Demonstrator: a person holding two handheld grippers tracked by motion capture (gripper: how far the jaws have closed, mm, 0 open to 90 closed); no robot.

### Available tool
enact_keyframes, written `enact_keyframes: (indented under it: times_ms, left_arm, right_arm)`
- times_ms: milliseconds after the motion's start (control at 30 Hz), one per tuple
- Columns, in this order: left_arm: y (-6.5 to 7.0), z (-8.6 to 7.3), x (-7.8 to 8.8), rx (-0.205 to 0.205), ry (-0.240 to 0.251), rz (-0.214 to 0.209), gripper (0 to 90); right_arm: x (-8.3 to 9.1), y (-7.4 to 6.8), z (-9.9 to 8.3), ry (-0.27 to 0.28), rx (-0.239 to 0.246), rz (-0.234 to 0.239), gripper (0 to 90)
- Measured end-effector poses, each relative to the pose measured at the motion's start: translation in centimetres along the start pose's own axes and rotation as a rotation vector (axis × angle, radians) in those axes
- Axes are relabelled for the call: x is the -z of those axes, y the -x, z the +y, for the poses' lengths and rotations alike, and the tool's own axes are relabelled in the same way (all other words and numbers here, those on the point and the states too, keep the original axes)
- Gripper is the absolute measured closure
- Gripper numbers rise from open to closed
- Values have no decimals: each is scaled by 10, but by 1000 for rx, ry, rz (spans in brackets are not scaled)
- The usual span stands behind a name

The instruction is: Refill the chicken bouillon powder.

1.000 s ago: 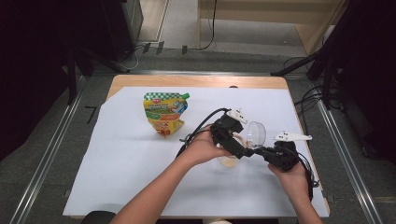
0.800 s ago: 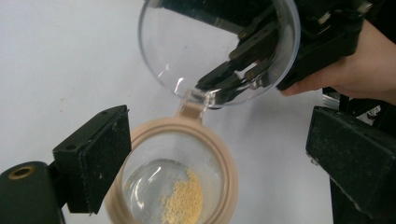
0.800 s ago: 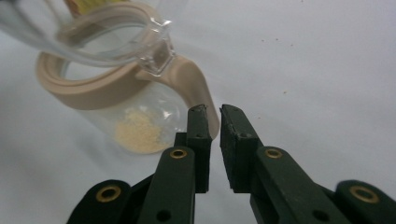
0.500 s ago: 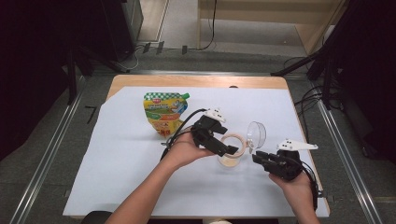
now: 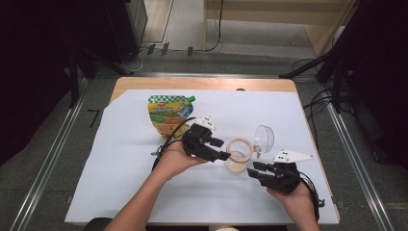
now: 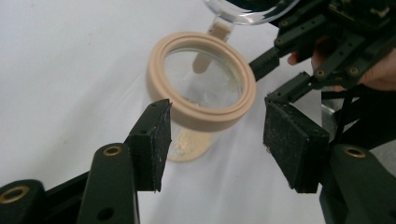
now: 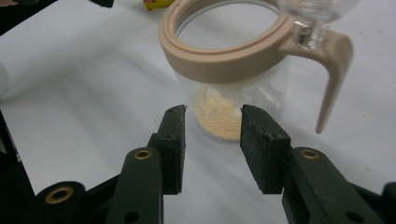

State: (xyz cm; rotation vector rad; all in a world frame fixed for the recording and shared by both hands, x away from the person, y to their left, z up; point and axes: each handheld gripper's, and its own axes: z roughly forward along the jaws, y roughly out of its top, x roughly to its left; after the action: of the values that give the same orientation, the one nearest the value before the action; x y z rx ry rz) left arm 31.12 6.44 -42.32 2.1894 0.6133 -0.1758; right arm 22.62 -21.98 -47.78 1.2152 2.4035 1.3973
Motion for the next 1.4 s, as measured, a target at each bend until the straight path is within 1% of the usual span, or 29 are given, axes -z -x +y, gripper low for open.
enact_keyframes:
  times_ms: [67,100,133,167,233,267,300,333,367,467,533,600,633,667,733,800,900,933,1033,1067,1100,1233,1300,1400]
  left_arm:
    - [-3,-2,5,10,3,9,434]
    - [-4,-3,8,5,7,18,434]
    - [-5,-4,11,6,14,25,438]
    - [-7,-5,13,9,20,28,440]
    - [-10,-7,20,13,36,35,465]
    - [-11,-8,24,10,42,30,492]
    - [-14,-9,27,10,47,27,519]
    - [-15,-10,30,12,45,35,526]
    - [-17,-10,33,3,38,48,528]
    - [-20,-12,40,-1,38,73,529]
    - [-23,-14,45,6,41,80,522]
    - [-27,-16,49,15,26,85,475]
    - [-28,-17,52,6,16,101,464]
    - [-30,-18,55,2,16,101,465]
    - [-33,-20,61,13,26,100,466]
    - [-36,-23,68,22,24,118,464]
    - [-42,-27,79,44,43,138,463]
    - [-44,-28,82,53,42,148,461]
    - [-50,-32,91,81,16,178,455]
    - [-52,-33,94,86,19,176,457]
    - [-55,-35,97,102,27,169,459]
    - [-61,-40,107,128,42,170,462]
    - [-63,-42,111,131,46,182,459]
    - [-66,-46,120,140,50,212,444]
  right_arm:
    - [-3,-2,0,1,10,13,614]
    - [-5,-4,0,-2,15,23,609]
    - [-7,-6,0,-4,21,24,604]
    - [-8,-8,0,-3,33,35,595]
    - [-11,-10,0,-6,56,45,589]
    - [-12,-12,-1,-9,67,47,587]
    - [-14,-13,-1,-13,67,51,585]
    - [-15,-14,-1,-17,74,58,585]
    - [-17,-14,-1,-19,77,60,584]
    - [-18,-15,-1,-29,74,63,584]
    - [-19,-16,-1,-26,72,66,583]
    - [-20,-15,-1,-27,79,66,578]
    - [-21,-15,-1,-31,81,67,576]
    - [-23,-15,-1,-35,82,68,572]
    - [-25,-16,-1,-45,83,73,566]
    - [-27,-18,0,-48,90,74,554]
    - [-30,-20,0,-59,100,84,555]
    - [-31,-20,-1,-64,102,92,558]
    - [-34,-22,-1,-73,104,98,561]
    - [-35,-23,-1,-77,105,99,561]
    - [-35,-23,-1,-76,110,99,561]
    - [-36,-24,-1,-74,113,96,551]
    - [-37,-24,-1,-75,118,86,534]
    - [-37,-23,-1,-78,118,84,530]
